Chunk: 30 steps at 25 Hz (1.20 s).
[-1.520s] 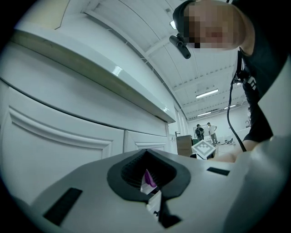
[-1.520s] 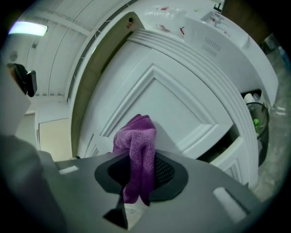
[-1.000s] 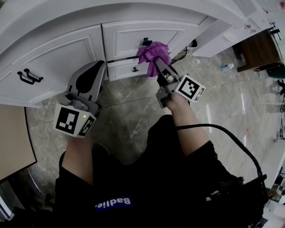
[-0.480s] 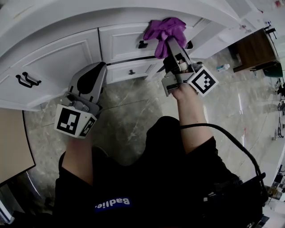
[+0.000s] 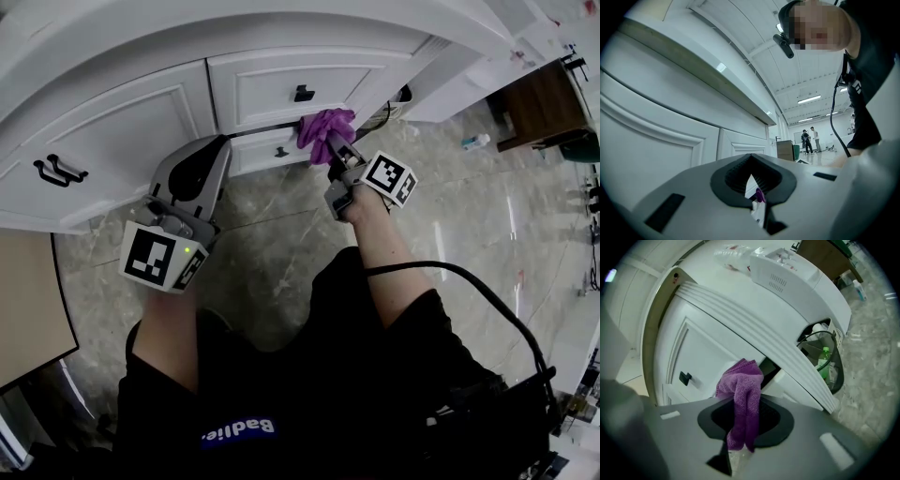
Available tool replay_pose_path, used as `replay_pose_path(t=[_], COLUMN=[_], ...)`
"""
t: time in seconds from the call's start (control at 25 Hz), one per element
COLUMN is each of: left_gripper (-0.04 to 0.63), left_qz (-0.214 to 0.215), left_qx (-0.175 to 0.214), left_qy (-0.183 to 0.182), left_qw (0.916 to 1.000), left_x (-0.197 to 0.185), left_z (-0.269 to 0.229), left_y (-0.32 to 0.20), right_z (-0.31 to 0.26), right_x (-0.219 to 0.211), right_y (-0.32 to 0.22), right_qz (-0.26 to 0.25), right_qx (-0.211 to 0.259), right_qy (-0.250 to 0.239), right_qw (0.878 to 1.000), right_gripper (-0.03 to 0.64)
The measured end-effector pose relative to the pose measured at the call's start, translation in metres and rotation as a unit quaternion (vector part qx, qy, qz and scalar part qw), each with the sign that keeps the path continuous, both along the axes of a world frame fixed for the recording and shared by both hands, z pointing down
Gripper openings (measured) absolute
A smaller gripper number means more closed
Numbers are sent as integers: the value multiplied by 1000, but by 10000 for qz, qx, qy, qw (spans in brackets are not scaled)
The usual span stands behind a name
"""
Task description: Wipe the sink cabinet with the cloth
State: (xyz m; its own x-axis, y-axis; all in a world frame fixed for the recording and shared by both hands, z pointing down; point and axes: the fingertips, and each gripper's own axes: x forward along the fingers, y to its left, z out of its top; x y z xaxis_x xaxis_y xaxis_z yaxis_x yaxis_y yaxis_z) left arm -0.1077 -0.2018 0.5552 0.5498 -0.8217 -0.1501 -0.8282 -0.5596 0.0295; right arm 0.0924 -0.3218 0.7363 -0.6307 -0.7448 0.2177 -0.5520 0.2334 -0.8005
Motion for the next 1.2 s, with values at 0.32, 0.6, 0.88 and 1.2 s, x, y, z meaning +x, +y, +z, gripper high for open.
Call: replay_pose_path(t=[0.32, 0.6, 0.88, 1.2], left_gripper=[5, 5, 5, 5], left_qz=[117, 188, 236, 312], left_qx=[38, 11, 2, -71], left_qy=[-96, -84, -99, -172], left_qw=[9999, 9998, 9997, 9993], left_x=[10, 17, 22, 25], left_z=[1, 5, 4, 11], left_y=[-1, -3, -2, 2], right_z=[-113, -244, -162, -49], right_x=[11, 34, 43, 48], right_y=[19, 22, -17, -15], right_qz=[-453, -286, 24, 160], right_qx=[1579, 3342, 2256, 944], right_qy=[51, -243, 195, 669], right_qw=[9864, 9417, 9740, 9932], right_gripper=[77, 77, 77, 77])
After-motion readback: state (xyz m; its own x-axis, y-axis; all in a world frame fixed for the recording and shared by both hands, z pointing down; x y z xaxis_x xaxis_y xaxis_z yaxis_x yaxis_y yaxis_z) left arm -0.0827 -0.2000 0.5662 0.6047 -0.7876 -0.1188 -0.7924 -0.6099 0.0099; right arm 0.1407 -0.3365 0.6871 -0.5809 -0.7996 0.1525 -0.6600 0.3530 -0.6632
